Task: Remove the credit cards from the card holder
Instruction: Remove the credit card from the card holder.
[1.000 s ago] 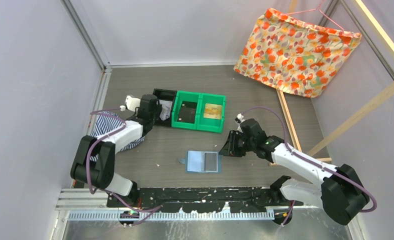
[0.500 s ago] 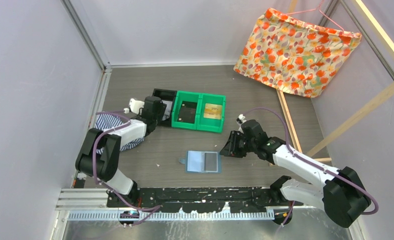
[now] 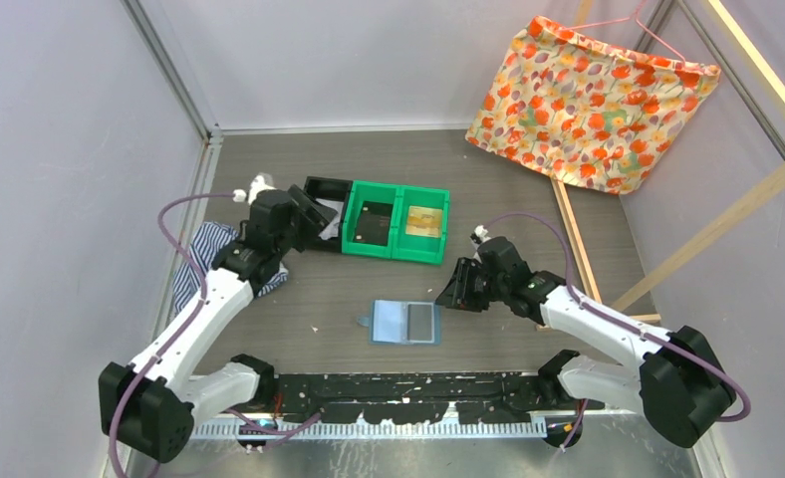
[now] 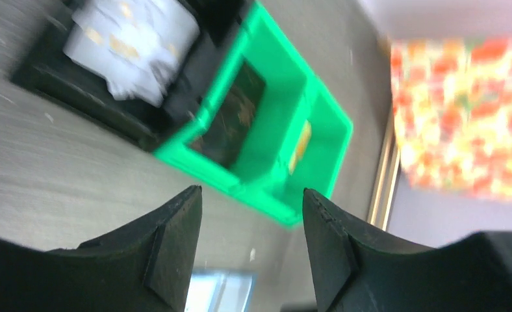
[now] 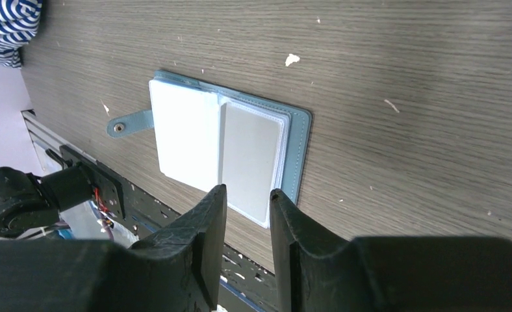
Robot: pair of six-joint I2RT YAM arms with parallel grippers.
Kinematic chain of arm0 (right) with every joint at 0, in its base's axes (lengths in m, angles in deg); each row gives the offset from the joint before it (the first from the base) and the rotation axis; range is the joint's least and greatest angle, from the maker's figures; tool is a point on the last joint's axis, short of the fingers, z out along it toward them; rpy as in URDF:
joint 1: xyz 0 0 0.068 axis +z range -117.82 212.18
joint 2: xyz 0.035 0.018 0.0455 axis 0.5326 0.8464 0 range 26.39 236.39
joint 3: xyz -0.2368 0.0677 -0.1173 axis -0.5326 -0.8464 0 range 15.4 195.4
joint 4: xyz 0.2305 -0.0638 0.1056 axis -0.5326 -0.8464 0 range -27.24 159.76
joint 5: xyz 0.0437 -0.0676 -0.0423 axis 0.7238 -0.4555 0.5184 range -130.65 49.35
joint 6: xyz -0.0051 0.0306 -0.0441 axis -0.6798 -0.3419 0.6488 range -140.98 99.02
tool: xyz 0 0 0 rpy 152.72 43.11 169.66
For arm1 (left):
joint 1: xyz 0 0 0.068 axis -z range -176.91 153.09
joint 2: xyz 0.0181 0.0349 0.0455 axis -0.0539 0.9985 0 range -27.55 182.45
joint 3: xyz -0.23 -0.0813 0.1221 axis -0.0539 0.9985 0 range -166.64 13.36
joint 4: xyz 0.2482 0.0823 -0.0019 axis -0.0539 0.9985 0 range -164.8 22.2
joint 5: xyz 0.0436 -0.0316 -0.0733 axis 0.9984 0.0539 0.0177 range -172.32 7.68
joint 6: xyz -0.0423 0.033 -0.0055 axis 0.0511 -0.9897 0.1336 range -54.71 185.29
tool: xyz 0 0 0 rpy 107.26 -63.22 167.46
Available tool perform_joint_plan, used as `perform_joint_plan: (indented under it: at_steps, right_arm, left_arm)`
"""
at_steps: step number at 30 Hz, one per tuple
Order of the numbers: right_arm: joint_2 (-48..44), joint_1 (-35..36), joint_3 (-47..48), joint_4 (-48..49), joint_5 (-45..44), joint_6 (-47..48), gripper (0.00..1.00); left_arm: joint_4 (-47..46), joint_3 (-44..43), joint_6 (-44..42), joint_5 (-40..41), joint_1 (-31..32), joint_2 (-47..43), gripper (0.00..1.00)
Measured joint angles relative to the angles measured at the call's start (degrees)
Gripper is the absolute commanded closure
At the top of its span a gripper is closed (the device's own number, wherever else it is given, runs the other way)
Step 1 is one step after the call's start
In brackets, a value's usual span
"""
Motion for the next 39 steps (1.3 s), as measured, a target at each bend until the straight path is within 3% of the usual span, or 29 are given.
perform_joint_plan:
  at_steps: [3, 5, 8, 11, 16, 26, 39]
  right_arm:
    - [-0.04, 0.94, 0.07, -0.07, -0.98, -0.20, 0.62]
    - [0.00, 1.49, -0.02, 0.66, -0.66, -1.25, 0.62]
    - [0.96, 1.77, -0.61, 3.80, 0.72, -3.02, 0.62]
    - [3.17, 2.05, -1.97, 7.74, 2.29, -5.09, 0.62]
    - [7.06, 2.12, -5.66, 14.93, 4.94, -9.20, 0.61]
    - [9.33, 2.86, -7.65, 18.23, 5.29, -10.49, 0.60]
    - [11.89, 2.95, -7.63, 19.69, 5.40, -10.08, 0.58]
  left_arm:
    - [4.39, -1.25, -3.67, -8.61, 3.65, -1.22, 0.42]
    - [6.54, -1.07, -5.27, -12.46, 10.69, -0.98, 0.41]
    - [4.48, 2.71, -5.49, -16.81, 20.74, -1.14, 0.41]
    - [1.60, 8.17, -4.81, -21.00, 24.96, 0.20, 0.41]
    - [-3.13, 14.56, -3.80, -22.95, 25.14, 5.31, 0.41]
    - [-6.86, 14.73, -4.81, -22.40, 25.07, 15.28, 0.43]
    - [-9.97, 16.17, -4.31, -21.53, 23.21, 14.88, 0.42]
